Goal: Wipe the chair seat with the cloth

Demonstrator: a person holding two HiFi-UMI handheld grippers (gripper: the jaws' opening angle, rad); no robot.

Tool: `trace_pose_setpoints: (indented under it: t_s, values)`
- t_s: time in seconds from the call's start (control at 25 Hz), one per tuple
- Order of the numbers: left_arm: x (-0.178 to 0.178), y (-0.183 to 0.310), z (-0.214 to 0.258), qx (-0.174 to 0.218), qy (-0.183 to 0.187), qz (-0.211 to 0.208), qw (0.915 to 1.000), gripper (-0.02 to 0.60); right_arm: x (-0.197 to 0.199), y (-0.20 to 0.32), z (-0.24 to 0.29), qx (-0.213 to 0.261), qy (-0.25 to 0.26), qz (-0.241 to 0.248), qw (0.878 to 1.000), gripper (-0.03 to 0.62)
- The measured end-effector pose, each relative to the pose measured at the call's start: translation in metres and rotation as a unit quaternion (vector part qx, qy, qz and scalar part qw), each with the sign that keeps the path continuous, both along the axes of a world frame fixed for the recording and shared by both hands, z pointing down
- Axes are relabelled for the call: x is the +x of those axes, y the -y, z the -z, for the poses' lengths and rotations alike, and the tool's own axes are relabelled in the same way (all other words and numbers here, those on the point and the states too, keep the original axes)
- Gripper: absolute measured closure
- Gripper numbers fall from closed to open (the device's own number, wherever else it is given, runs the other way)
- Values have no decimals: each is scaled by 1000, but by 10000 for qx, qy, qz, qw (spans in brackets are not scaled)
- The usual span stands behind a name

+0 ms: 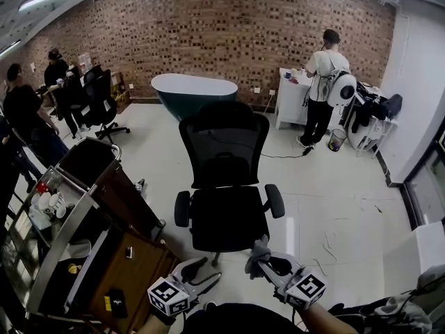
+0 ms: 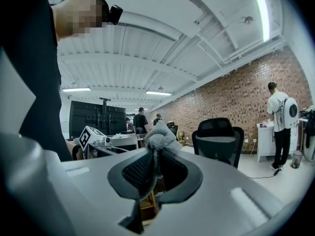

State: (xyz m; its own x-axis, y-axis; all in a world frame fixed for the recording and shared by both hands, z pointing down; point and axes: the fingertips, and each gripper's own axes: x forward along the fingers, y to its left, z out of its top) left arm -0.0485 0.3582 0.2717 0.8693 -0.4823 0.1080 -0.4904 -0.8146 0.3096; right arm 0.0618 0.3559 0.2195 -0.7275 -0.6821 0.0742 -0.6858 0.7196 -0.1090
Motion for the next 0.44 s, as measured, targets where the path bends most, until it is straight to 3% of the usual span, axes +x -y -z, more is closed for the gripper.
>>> trace_pose_setpoints:
  t_s: [0.44]
  values:
    - [11, -9, 5, 12, 6, 244, 9997, 291, 25, -9, 12, 208, -34, 148, 9997, 556]
